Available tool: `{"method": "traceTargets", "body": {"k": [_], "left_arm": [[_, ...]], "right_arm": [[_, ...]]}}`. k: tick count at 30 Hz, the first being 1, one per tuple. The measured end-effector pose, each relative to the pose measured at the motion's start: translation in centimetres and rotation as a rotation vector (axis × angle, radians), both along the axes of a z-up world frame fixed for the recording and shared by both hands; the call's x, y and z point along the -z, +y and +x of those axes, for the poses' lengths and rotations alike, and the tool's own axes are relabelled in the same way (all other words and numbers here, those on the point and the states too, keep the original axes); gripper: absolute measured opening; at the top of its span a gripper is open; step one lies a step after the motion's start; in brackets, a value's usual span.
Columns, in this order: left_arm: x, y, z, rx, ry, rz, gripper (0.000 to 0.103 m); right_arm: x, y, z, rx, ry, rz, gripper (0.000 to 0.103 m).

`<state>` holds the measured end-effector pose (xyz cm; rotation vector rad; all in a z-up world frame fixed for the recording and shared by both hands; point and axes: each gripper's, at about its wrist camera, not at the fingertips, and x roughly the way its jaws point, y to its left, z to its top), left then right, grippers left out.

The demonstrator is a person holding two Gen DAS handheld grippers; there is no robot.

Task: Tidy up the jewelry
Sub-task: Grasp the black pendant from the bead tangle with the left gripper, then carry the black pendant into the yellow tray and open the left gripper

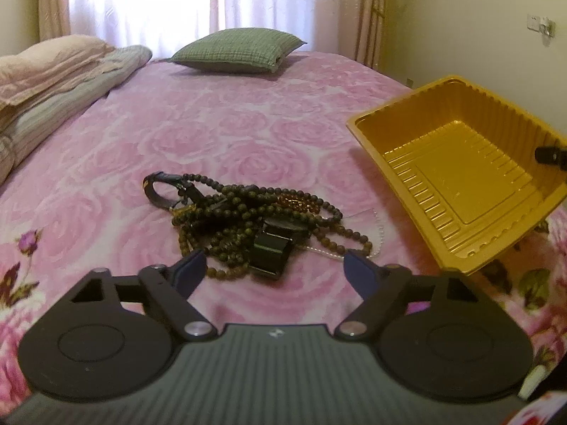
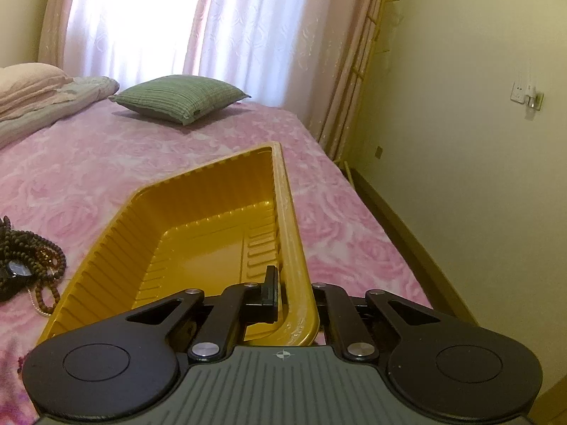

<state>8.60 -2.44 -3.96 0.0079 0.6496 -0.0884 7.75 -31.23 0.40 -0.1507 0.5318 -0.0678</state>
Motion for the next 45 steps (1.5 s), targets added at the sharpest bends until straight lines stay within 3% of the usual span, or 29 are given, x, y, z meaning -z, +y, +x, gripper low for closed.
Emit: {"method": "traceTargets", "body": {"k": [9,12,26,35,45], "left_arm": [[1.3,0.4,2.0,0.082,0.009,0.055,0.032],[1.6,0.2,2.5,0.104,0.022,0.072,0.026],[1.1,0.8,3.0,0.102,0.052,0.035,0.019],[-1.4,1.3,2.9,0.089,0.018,-0.072,0.018],[-4.2,-0.5,3.5,0.145,-0.030,-0.106,0.018]], "right_arm": [[-0.2,0.2,0.3,0.015,0.008,-0.008,0.006],[-0.2,0.2,0.4,0.015,0.009,-0.014,0.006],[-0.2,0.4,0.5,0.010,0.013,-0.028,0.006],[-0.3,0.4,0.6,0.007,0.012,-0.022,0.006],[-0.7,0.8,0.5,-0.019,-0.004,-0.037,0.005]]}}
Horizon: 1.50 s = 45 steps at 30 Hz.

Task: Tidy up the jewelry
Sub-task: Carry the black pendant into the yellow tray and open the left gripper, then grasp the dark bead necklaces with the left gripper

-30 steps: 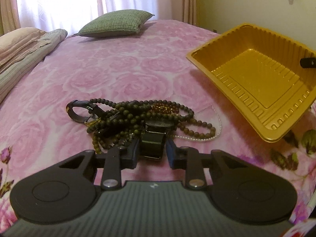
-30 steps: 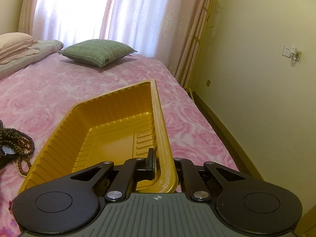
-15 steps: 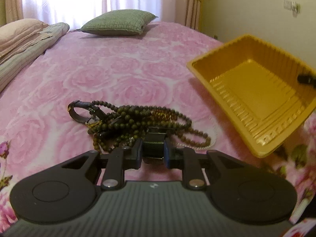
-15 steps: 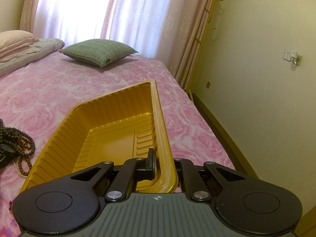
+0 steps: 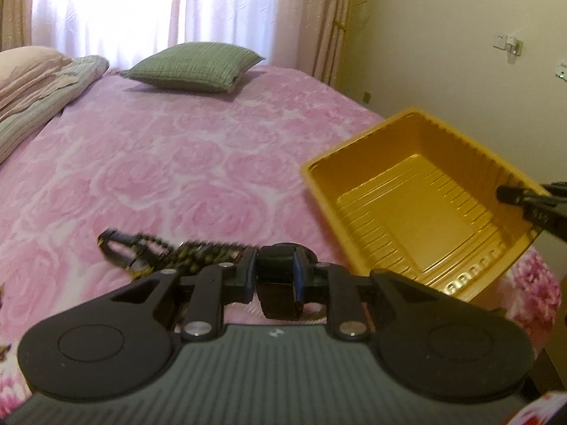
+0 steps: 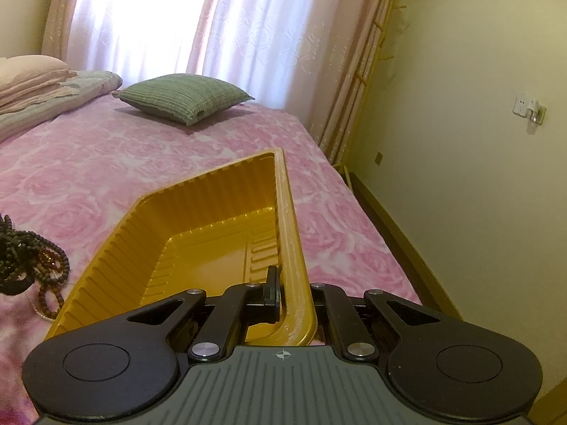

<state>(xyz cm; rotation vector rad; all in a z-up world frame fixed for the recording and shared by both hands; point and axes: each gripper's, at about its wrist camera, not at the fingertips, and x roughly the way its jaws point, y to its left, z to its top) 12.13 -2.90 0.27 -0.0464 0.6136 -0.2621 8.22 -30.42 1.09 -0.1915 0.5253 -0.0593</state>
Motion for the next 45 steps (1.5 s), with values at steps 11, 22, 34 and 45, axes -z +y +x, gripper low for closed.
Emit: {"method": "traceTargets", "body": {"k": [11,22,34,45], "left_arm": [[-1.4,-6.2,2.1,0.176,-0.005,-0.061,0.018],[1.2,-9.6,2.5,0.248,0.052,-0.053,0.019],[1.0,-3.9,1.1,0.100,0.024,-0.034,0.043],[4.2,2.9,-0.7,-0.082,0.056,0.089,0.042]], "right_arm": [[0.3,0.7,0.0,-0.022,-0.001,-0.017,0.004],[0.2,0.5,0.1,-0.033,0.004,-0.019,0.003],[0.2,0.6,0.0,-0.031,0.006,-0.014,0.004],[0.4,0.7,0.1,-0.038,0.003,-0.025,0.003]]}}
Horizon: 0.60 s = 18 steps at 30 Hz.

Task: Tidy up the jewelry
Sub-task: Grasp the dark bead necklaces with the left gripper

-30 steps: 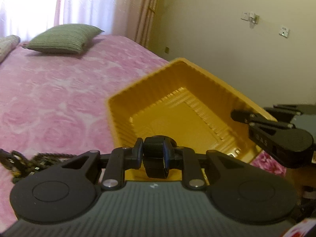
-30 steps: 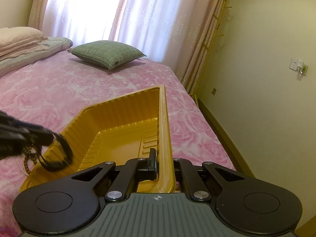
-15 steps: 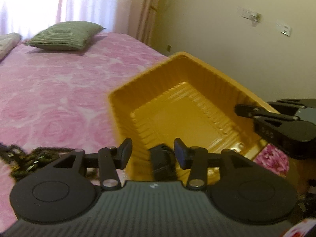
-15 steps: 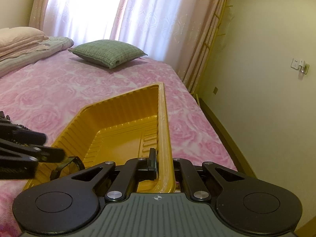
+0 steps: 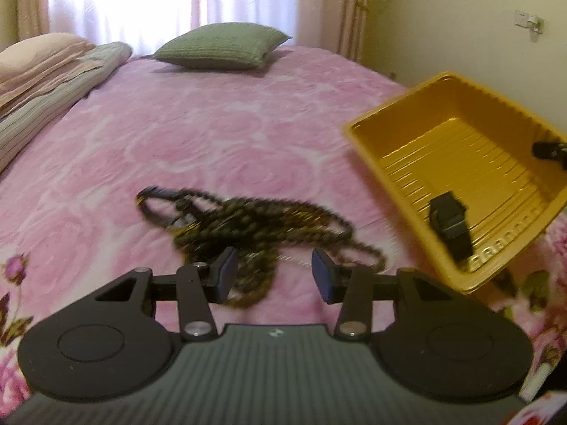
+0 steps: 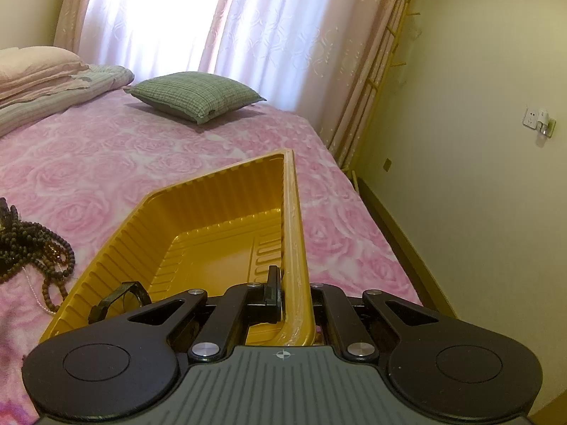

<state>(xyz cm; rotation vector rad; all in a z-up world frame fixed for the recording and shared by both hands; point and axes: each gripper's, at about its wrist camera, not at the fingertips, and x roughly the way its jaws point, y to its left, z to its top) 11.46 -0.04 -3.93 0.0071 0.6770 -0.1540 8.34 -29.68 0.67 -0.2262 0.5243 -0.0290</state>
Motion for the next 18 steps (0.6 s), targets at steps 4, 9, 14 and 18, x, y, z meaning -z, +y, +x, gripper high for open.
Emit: {"method": "traceTargets", "body": {"k": [4,9,14,18], "left_arm": [[0.7,0.1,0.3,0.007,0.001,0.026,0.039],[1.3,-0.2,1.1,0.029,-0.004,0.062,0.030],[0.8,-0.1,2.0,0.029,-0.022,0.061,0.028],[0.5,0.0,3.4,0.020,-0.022,0.052,0.028]], "right_arm": [[0.0,0.0,0.1,0.000,0.001,-0.003,0.003],[0.1,0.0,0.2,0.002,0.003,-0.002,0.003],[0.2,0.0,0.1,0.003,0.004,-0.001,0.003],[0.2,0.0,0.1,0.003,0.005,-0.001,0.003]]}}
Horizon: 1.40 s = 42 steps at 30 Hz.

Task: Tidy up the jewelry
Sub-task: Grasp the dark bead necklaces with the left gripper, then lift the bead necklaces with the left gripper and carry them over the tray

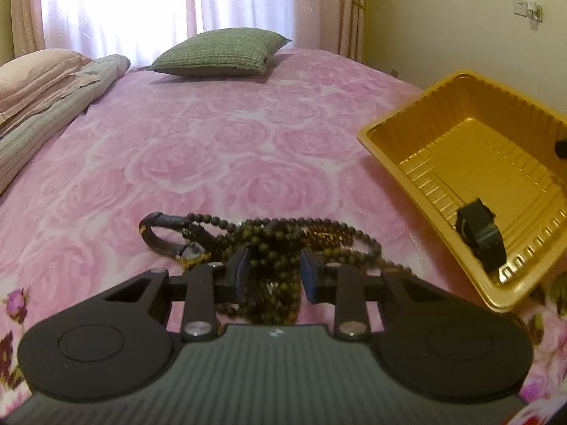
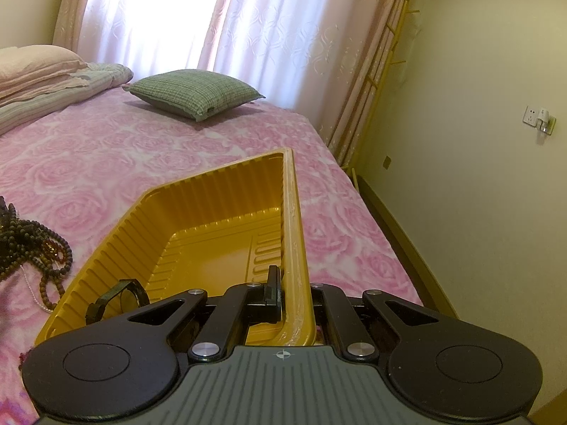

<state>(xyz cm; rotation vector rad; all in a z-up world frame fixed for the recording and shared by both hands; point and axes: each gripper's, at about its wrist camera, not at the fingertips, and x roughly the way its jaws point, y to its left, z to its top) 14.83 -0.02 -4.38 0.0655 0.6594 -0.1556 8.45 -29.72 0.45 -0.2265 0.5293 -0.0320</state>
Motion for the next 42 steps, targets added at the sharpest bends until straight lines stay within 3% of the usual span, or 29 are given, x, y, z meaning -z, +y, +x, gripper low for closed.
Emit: {"method": "traceTargets", "body": {"k": [14,16,21,22,30,33,42], "left_arm": [[1.2,0.9,3.3,-0.053,0.069,-0.011,0.024],[0.6,1.2,2.9,-0.040,0.066,-0.039,0.016],[-1.4,2.1,1.9,-0.019,0.033,-0.071,0.014],[-1.8,2.4,1.9,-0.015,0.029,-0.082,0.005],[-7.6,3.5,2.1,0.039,-0.061,-0.121,0.006],[-8.7,3.9,2.9,0.057,-0.054,-0.119,0.006],[-4.1,2.8,2.7,0.077,0.053,-0.064,0.006]], "right_arm": [[0.4,-0.1,0.2,0.006,0.004,-0.001,0.003],[0.4,-0.1,0.2,0.006,0.004,-0.003,0.003],[0.4,-0.1,0.2,0.006,0.002,-0.001,0.003],[0.4,-0.1,0.2,0.006,0.002,0.000,0.003],[0.3,-0.1,0.1,0.005,-0.001,0.007,0.003],[0.1,-0.1,0.1,0.003,-0.003,0.010,0.003],[0.0,-0.2,0.1,0.004,-0.002,0.010,0.003]]}}
